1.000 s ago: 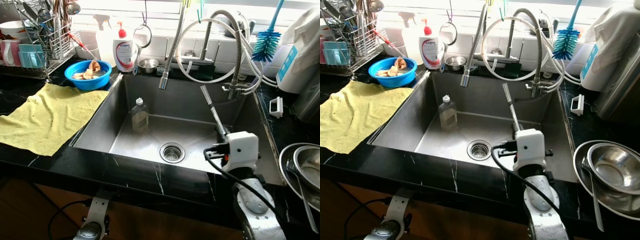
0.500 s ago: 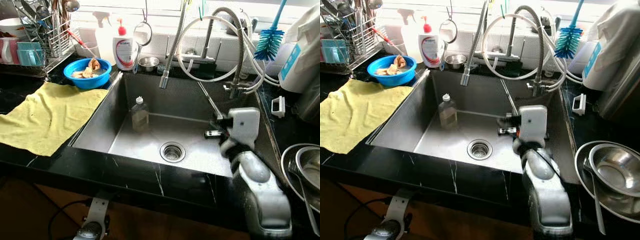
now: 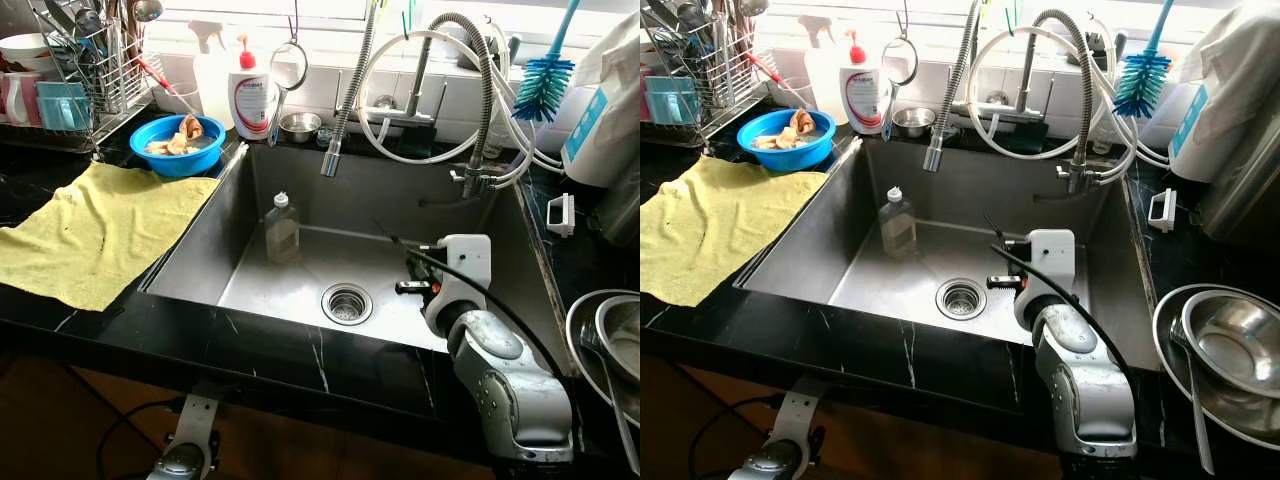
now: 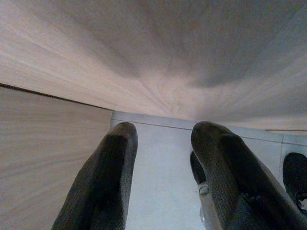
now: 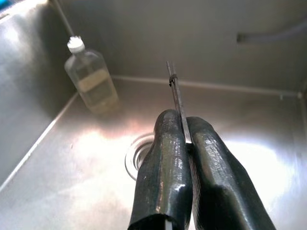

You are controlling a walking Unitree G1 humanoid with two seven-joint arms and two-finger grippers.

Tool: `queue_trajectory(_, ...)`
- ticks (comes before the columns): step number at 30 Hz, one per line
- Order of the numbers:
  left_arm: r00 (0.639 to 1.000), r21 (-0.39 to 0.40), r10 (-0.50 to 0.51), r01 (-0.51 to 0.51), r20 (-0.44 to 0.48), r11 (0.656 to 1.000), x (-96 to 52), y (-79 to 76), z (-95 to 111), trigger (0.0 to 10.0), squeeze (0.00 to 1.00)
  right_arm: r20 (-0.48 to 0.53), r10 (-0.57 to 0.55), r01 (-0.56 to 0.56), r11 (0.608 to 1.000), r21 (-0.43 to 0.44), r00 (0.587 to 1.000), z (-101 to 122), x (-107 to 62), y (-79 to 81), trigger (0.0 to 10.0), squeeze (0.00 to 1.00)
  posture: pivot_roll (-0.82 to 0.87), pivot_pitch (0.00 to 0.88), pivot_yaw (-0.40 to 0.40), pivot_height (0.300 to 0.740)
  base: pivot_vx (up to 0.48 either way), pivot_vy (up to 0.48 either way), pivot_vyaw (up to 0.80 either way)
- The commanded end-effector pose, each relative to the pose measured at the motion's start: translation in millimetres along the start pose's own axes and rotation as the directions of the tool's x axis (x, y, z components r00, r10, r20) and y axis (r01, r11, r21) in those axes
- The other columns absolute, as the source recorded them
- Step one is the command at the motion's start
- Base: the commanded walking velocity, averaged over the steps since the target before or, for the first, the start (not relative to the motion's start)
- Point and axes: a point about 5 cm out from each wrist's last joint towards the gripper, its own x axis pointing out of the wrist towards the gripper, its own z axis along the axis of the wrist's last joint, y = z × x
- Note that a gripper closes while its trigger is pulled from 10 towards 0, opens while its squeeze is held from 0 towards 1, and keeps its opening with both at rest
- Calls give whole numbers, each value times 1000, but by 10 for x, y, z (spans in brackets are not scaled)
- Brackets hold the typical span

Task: Kitchen organization

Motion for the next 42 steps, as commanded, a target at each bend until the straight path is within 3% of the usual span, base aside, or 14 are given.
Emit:
queue_trajectory(1, 1000, 26, -4, 5, -15, 1000, -2, -13, -22, 10000, 0, -17, -14, 14, 1000, 27, 1000, -18, -18, -20, 10000, 635, -102, 0, -7, 740, 0, 0, 0)
queue_trajectory(2, 1000, 27, -5, 5, -15, 1000, -2, -13, -22, 10000, 0, -21, -16, 16, 999, 31, 1000, -20, -21, -22, 10000, 635, -102, 0, -7, 740, 0, 0, 0)
queue_trajectory(3, 1000, 28, -5, 6, -15, 1000, -2, -14, -22, 10000, 0, -24, -11, 12, 999, 34, 1000, -20, -23, -21, 10000, 988, -102, 0, -7, 740, 0, 0, 0)
queue_trajectory(13, 1000, 28, -9, 10, -17, 1000, -3, -25, -26, 10000, 0, -40, 8, -7, 999, 32, 999, -23, -29, 5, 10000, 1000, -101, 0, -10, 740, 0, 0, 0)
queue_trajectory(16, 1000, 28, -8, 9, -19, 1000, -4, -26, -35, 10000, 0, 17, -11, 12, 1000, -4, 1000, 43, -31, 1, 10000, 1000, -100, 0, -11, 740, 0, 0, 0)
queue_trajectory(17, 1000, 28, -8, 9, -18, 1000, -4, -27, -34, 10000, 0, 94, -43, 55, 991, -122, 995, 137, -50, -22, 10000, 0, -100, 0, -11, 740, 0, 0, 0)
queue_trajectory(18, 1000, 28, -8, 8, -18, 1000, -4, -27, -33, 10000, 0, 128, -51, 74, 980, -183, 990, 175, -63, -25, 10000, 0, -100, 0, -11, 740, 0, 0, 0)
queue_trajectory(19, 1000, 28, -8, 8, -16, 1000, -3, -28, -28, 10000, 0, 215, -45, 112, 943, -313, 976, 254, -110, -10, 10000, 0, -100, 0, -11, 740, 0, 0, 0)
queue_trajectory(20, 1000, 28, -8, 8, -16, 1000, -3, -29, -26, 10000, 0, 255, -36, 127, 929, -347, 966, 283, -141, 4, 10000, 0, -102, 0, -12, 740, 0, 0, 0)
queue_trajectory(24, 1000, 30, -9, 10, -13, 1000, -1, -34, -14, 10000, 0, 421, -52, 211, 916, -341, 906, 389, -337, 21, 10000, 0, -105, 0, -11, 740, 0, 0, 0)
queue_trajectory(27, 1000, 35, -12, 13, -13, 999, -1, -35, -15, 10000, 0, 550, -21, 290, 866, -407, 835, 437, -514, 56, 10000, 0, -111, 0, -8, 740, 0, 0, 0)
queue_trajectory(32, 1000, 62, -16, 17, -3, 998, 1, -41, 4, 10000, 0, 586, -54, 333, 863, -380, 808, 311, -623, -10, 10000, 0, -108, 0, -7, 740, 0, 0, 0)
queue_trajectory(36, 1000, 66, -9, 9, -2, 998, 2, -26, 9, 10000, 0, 592, -33, 326, 859, -395, 805, 267, -610, 2, 10000, 0, -109, 0, -5, 740, 0, 0, 0)
queue_trajectory(42, 1000, 49, -3, 4, -16, 999, -1, -13, -20, 10000, 0, 608, -8, 290, 883, -368, 794, 300, -567, 79, 10000, 0, -101, 0, -7, 740, 0, 0, 0)
